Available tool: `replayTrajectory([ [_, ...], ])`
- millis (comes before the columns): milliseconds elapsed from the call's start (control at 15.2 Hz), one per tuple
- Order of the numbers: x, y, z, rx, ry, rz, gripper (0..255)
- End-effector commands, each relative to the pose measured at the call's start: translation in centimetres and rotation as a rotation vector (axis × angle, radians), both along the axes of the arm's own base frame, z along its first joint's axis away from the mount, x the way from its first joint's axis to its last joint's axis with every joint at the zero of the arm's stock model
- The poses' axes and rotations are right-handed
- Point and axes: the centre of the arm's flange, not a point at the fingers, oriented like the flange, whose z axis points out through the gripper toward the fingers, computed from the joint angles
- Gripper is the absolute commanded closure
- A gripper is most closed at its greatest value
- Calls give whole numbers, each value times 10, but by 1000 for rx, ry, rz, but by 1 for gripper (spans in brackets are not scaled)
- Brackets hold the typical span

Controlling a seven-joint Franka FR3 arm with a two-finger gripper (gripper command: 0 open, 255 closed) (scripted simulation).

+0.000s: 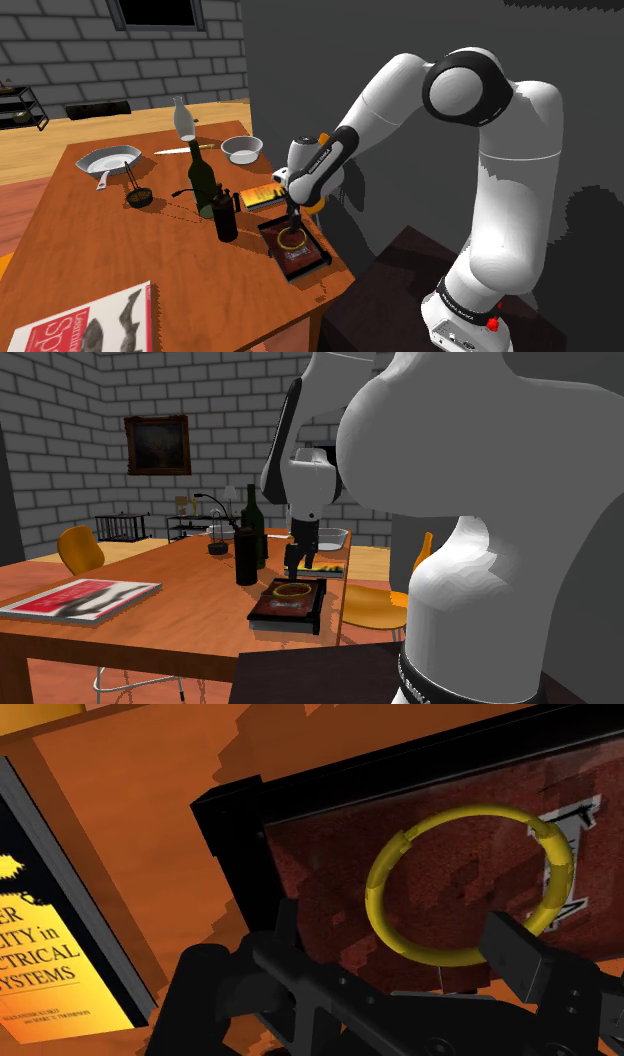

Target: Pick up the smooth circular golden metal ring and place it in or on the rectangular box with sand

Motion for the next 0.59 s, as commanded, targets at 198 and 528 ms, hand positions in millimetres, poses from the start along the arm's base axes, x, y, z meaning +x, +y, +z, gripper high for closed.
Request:
replayTrajectory([
  [198, -4, -2, 35, 0, 0, 0, 0],
  [528, -4, -2, 35, 0, 0, 0, 0],
])
